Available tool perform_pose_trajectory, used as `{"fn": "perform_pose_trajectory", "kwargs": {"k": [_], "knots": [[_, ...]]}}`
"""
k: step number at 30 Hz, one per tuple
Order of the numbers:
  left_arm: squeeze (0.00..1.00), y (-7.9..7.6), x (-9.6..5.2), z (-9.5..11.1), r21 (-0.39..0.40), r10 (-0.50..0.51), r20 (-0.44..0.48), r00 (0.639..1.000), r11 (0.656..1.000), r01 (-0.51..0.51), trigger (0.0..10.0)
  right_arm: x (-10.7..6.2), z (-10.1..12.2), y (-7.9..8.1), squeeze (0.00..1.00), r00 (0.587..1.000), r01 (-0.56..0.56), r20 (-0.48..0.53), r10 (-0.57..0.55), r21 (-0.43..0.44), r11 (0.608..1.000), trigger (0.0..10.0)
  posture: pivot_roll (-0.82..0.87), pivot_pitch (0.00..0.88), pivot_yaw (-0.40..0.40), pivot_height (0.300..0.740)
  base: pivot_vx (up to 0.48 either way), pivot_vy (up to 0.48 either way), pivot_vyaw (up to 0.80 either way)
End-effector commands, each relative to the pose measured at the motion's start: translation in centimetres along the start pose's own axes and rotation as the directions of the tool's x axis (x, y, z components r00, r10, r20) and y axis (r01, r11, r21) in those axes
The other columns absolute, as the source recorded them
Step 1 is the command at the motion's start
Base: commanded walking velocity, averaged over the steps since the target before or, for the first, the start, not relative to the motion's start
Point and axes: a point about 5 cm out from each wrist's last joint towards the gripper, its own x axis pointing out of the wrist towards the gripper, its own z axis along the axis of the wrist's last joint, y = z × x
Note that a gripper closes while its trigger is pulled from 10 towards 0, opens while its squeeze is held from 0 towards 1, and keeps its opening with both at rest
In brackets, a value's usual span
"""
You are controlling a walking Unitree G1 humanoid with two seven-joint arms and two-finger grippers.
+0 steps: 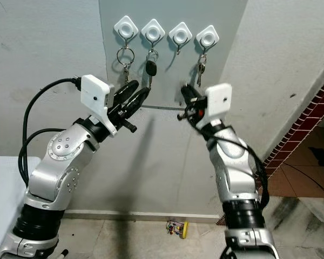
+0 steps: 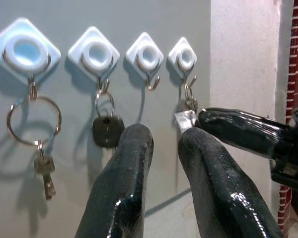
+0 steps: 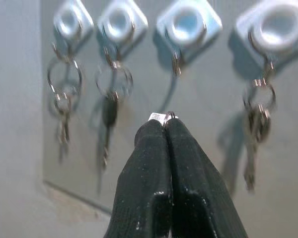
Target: Hang keys on a hook
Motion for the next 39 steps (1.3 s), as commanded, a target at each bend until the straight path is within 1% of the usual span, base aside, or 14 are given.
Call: {"fn": "perform_pose_trajectory", "kwargs": {"k": [1,3,15,21,27,32,39], "knots": [[0.00,-0.1,0.3,0.9,0.016,-0.028,0.021,0.999,0.999,0.028,10.0,0.5,1.0,-0.3,0.00,0.999,-0.007,0.046,0.006,0.026,1.000,10.0,-0.02,0.000,-0.031,0.740,0.000,0.000,0.00],[0.00,-0.1,0.4,1.3,0.022,-0.037,0.026,0.999,0.999,0.036,10.0,1.0,1.7,-0.3,0.00,0.996,-0.026,0.085,0.021,0.063,0.998,10.0,-0.02,0.000,-0.029,0.740,0.000,0.000,0.00],[0.00,-0.2,0.4,1.8,0.025,-0.050,0.035,0.998,0.998,0.049,10.0,2.1,2.6,-0.2,0.00,0.990,-0.056,0.138,0.038,0.131,0.990,10.0,-0.01,0.000,-0.026,0.740,0.000,0.000,0.00],[0.00,-0.3,0.4,1.9,0.023,-0.059,0.036,0.998,0.998,0.058,10.0,2.4,2.5,-0.2,0.00,0.989,-0.069,0.137,0.046,0.163,0.984,10.0,-0.01,0.000,-0.028,0.740,0.000,0.000,0.00],[0.00,-0.5,0.3,2.1,0.021,-0.062,0.039,0.997,0.998,0.061,10.0,2.6,2.4,0.2,0.00,0.987,-0.127,0.124,0.104,0.197,0.972,10.0,0.00,0.000,-0.034,0.740,0.000,0.000,0.00],[0.00,-0.6,0.3,2.1,0.023,-0.061,0.035,0.997,0.998,0.061,10.0,2.6,2.4,0.4,0.00,0.985,-0.142,0.124,0.118,0.200,0.969,10.0,0.00,0.000,-0.034,0.740,0.000,0.000,0.00],[0.00,-0.7,0.0,2.1,0.015,-0.061,0.029,0.998,0.998,0.060,10.0,3.0,2.9,0.7,0.00,0.977,-0.174,0.157,0.140,0.223,0.959,10.0,0.01,0.006,-0.031,0.740,0.000,0.000,0.00]]}}
